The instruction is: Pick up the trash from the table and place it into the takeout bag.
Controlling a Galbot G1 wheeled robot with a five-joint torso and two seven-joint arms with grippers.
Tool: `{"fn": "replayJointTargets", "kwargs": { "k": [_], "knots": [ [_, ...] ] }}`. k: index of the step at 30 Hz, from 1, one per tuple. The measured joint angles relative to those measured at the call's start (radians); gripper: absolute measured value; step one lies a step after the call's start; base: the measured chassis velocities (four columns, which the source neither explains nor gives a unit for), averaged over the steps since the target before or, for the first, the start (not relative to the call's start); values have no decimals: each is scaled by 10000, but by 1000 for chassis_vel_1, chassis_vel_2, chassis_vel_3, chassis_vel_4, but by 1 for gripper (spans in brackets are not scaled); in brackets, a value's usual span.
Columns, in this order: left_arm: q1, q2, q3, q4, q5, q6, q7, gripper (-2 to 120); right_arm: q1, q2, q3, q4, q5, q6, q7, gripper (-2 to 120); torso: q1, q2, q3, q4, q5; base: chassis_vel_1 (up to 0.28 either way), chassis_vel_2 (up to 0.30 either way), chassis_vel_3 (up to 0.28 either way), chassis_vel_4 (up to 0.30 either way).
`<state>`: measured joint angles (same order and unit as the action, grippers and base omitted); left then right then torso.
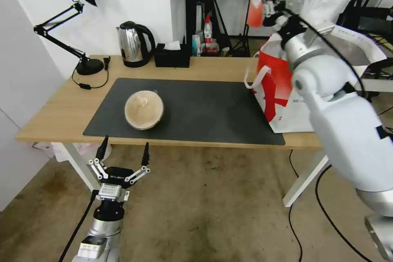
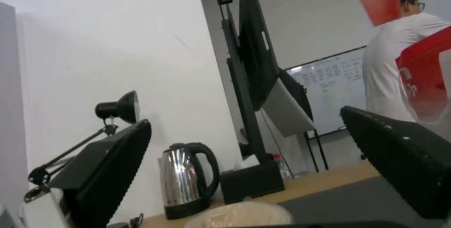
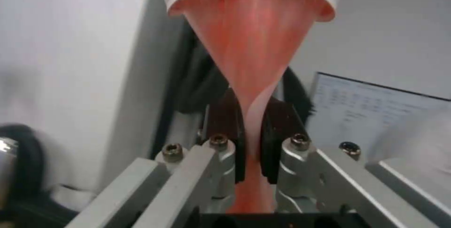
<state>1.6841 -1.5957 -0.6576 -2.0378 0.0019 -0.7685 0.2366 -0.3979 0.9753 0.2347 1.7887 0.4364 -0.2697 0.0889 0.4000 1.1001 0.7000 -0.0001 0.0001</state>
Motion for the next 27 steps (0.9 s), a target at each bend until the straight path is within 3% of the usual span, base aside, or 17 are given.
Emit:
{"fn": "replayJointTargets", "kwargs": {
  "k": [9, 20, 27],
  "knots": [
    [-169, -1, 37, 153, 20, 76, 1, 100, -447, -450, 503, 62, -1000, -540, 102, 4, 0, -1, 0, 0, 0, 0, 0, 0, 0],
    [-159, 0, -29, 170, 27, 110, 0, 100, -1237, -483, 973, 196, -1851, -760, 219, 4, 0, 0, 0, 2, -2, 0, 0, 0, 0],
    [-133, 0, -12, 179, 40, 140, 1, 100, -1904, -590, 1685, 553, -2139, -1756, 53, 4, 0, -1, 0, 0, 1, 0, 0, 0, 0]
  ]
}}
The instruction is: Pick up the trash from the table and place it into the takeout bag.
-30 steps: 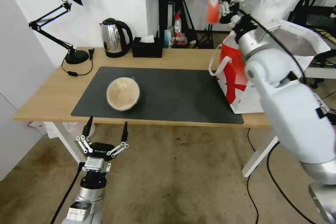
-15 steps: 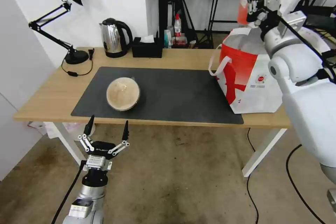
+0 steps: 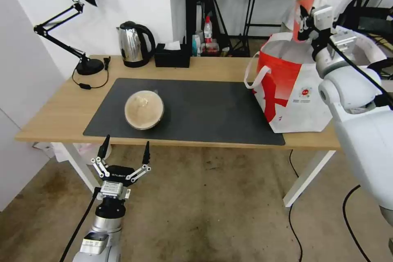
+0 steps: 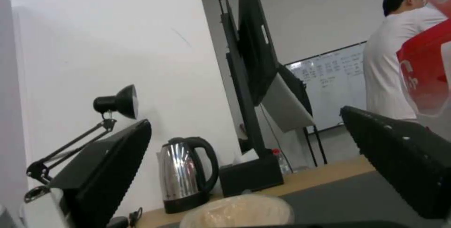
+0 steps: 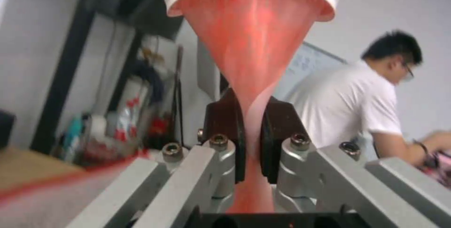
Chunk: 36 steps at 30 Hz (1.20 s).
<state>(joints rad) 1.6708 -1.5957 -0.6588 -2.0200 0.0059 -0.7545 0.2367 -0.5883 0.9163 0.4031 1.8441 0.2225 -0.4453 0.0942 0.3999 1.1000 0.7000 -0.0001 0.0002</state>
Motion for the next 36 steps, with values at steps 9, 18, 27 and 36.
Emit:
{"fn": "replayJointTargets", "kwargs": {
  "k": [9, 18, 27, 36],
  "knots": [
    [74, -1, 2, -21, 7, -7, -1, 100, -356, -58, 737, 530, -131, -2064, -314, 4, 0, 0, 0, 1, -2, 0, 0, 0, 0],
    [114, -1, -23, -73, 3, -33, -4, 100, -363, -29, 1092, 687, -70, -2841, -1000, 4, -1, 0, 0, 0, -2, 0, 0, 0, 0],
    [97, 0, -36, -86, -10, -35, -6, 100, -217, 34, 1019, 594, -68, -2815, -1087, 4, 0, 0, 0, 1, -2, 0, 0, 0, 0],
    [93, 0, -91, -86, -39, -41, -9, 100, -66, 153, 899, 532, -49, -2774, -1080, 4, 0, 0, 0, 1, -3, 0, 0, 0, 0]
  ]
}}
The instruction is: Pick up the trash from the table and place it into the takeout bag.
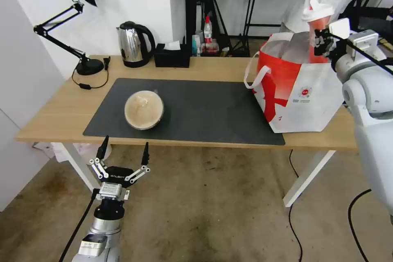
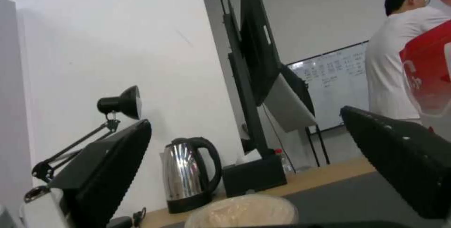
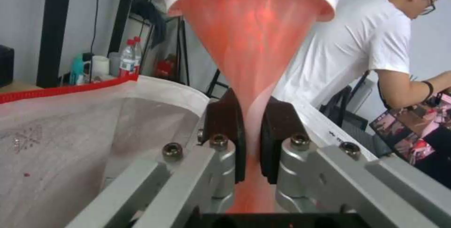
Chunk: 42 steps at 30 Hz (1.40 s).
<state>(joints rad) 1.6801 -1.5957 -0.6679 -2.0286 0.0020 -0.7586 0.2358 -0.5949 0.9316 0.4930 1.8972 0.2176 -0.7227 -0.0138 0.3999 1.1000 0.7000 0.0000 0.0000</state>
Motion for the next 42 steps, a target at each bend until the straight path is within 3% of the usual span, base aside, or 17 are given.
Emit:
{"fn": "replayJointTargets", "kwargs": {
  "k": [4, 7, 13, 16, 19, 22, 27, 34, 42],
  "knots": [
    [0, 1, -20, -9, -6, -3, 0, 100, -105, -2, -12, 103, 5, 0, 16, 13, 0, 0, 0, 0, 0, 0, 0, 0, 0],
    [-30, 2, -7, -33, -10, -2, 0, 100, -213, -57, 17, 141, 24, 0, 19, 28, 0, 0, 0, 0, 1, 0, 0, 0, 0],
    [-112, 2, 21, -84, -40, 67, 0, 100, -366, -354, 10, 183, 367, 0, 61, 39, 0, 0, 0, 1, 1, 0, 0, 0, 0],
    [-176, 3, 38, -138, -82, 142, -4, 100, -503, -689, -33, 235, 701, 1, 93, 56, 0, 0, 0, 0, 1, 0, 0, 0, 0],
    [-223, 3, 43, -192, -109, 183, -7, 100, -625, -990, -64, 259, 1008, 1, 128, 61, 0, 0, 0, -1, 1, 0, 0, 0, 0],
    [-253, 3, 38, -322, -140, 267, -10, 100, -900, -1504, -55, 298, 1515, 5, 165, 82, 0, 0, 0, -4, -2, 0, 0, 0, 0],
    [-174, 5, -12, -462, -148, 329, -14, 100, -1535, -1828, 298, 449, 1974, 21, 166, 99, 0, 0, 0, 0, 1, 0, 0, 0, 0],
    [-105, 4, -96, -572, -118, 356, -13, 100, -1778, -1762, 415, 621, 2009, 134, 266, 111, 0, 0, 0, 0, 0, 0, 0, 0, 0],
    [-71, 4, -167, -597, -123, 359, -13, 100, -1617, -1730, 413, 1017, 1906, 1908, 793, 114, 0, 0, 0, 0, 0, 0, 0, 0, 0]
  ]
}}
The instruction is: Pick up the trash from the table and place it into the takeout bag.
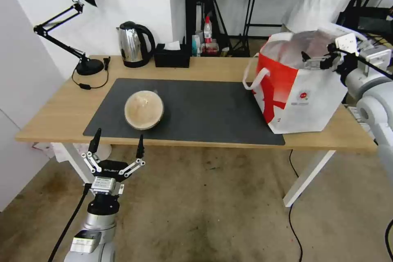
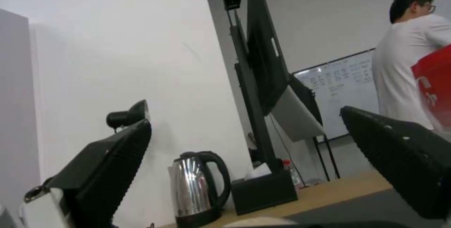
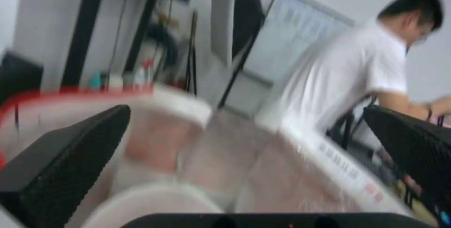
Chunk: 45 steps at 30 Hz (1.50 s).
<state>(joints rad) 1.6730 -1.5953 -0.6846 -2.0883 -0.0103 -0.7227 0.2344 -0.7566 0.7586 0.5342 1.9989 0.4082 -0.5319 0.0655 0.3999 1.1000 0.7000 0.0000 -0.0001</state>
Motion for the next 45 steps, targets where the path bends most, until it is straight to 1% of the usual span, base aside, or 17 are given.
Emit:
{"fn": "replayJointTargets", "kwargs": {
  "k": [5, 6, 10, 18, 19, 20, 21, 22, 25, 26, 31, 34, 35, 39, 40, 44, 45],
  "knots": [
    [27, 1, -25, -80, 0, -3, 1, 100, -20, -47, 3, 309, 79, 1003, 87, 111, 0, 0, 0, 0, 0, 0, 0, 0, 0],
    [27, 1, -25, -80, 0, -3, 1, 100, -20, -47, 3, 309, 79, 1003, 87, 111, 0, 0, 0, 0, 0, 0, 0, 0, 0],
    [121, 1, -33, -141, 0, -29, 4, 100, -117, -112, 103, 611, 275, 1802, 94, 102, 0, 0, 0, 1, 0, 0, 0, 0, 0],
    [202, -1, -31, -194, 9, -59, 4, 100, -907, -181, 456, 1339, 507, 2861, 266, 100, 0, 0, 0, -1, 0, 0, 0, 0, 0],
    [214, -2, -32, -241, 6, -65, 4, 100, -1214, -184, 524, 1471, 409, 3273, 343, 100, 0, 0, 0, 0, -1, 0, 0, 0, 0],
    [242, -2, -28, -316, -10, -67, 3, 100, -1658, -151, 561, 1537, 131, 4036, 414, 100, 1, 0, 0, 0, -2, 0, 0, 0, 0],
    [242, -2, -28, -316, -10, -67, 3, 100, -1658, -151, 561, 1537, 131, 4036, 414, 100, 1, 0, 0, 0, -2, 0, 0, 0, 0],
    [253, -1, -29, -360, -19, -68, 3, 100, -1927, -92, 571, 1564, -37, 4476, 457, 100, 1, 0, 0, -1, 1, 0, 0, 0, 0],
    [283, 2, -69, -463, -49, -73, 1, 100, -2851, 331, 591, 1839, -314, 5453, 727, 100, 0, 0, 0, -1, 1, 0, 0, 0, 0],
    [283, 2, -69, -463, -49, -73, 1, 100, -2851, 331, 591, 1839, -314, 5453, 727, 100, 0, 0, 0, -1, 1, 0, 0, 0, 0],
    [346, 6, -102, -541, -143, -82, 0, 100, -3717, 1409, 341, 2105, -873, 6444, 1159, 100, 0, 0, -1, 1, -1, 0, 0, 0, 0],
    [389, 9, -120, -615, -234, -82, 0, 100, -4376, 2154, 154, 2094, -1448, 7093, 1261, 100, 0, 0, 0, 1, 0, 0, 0, 0, 0],
    [389, 9, -120, -615, -234, -82, 0, 100, -4376, 2154, 154, 2094, -1448, 7093, 1261, 100, 0, 0, 0, 1, 0, 0, 0, 0, 0],
    [402, 13, -194, -679, -307, -83, 0, 100, -5366, 3035, -174, 1897, -2177, 8095, 1390, 100, 0, 0, 0, 0, 1, 0, 0, 0, 0],
    [402, 13, -194, -679, -307, -83, 0, 100, -5366, 3035, -174, 1897, -2177, 8095, 1390, 100, 0, 0, 0, 0, 1, 0, 0, 0, 0],
    [396, 15, -167, -679, -318, -83, 0, 100, -6117, 3821, -386, 1655, -2972, 9367, 1546, 100, 0, 1, 0, -1, 0, 0, 0, 0, 0],
    [396, 15, -167, -679, -318, -83, 0, 100, -6117, 3821, -386, 1655, -2972, 9367, 1546, 100, 0, 1, 0, -1, 0, 0, 0, 0, 0]
  ]
}}
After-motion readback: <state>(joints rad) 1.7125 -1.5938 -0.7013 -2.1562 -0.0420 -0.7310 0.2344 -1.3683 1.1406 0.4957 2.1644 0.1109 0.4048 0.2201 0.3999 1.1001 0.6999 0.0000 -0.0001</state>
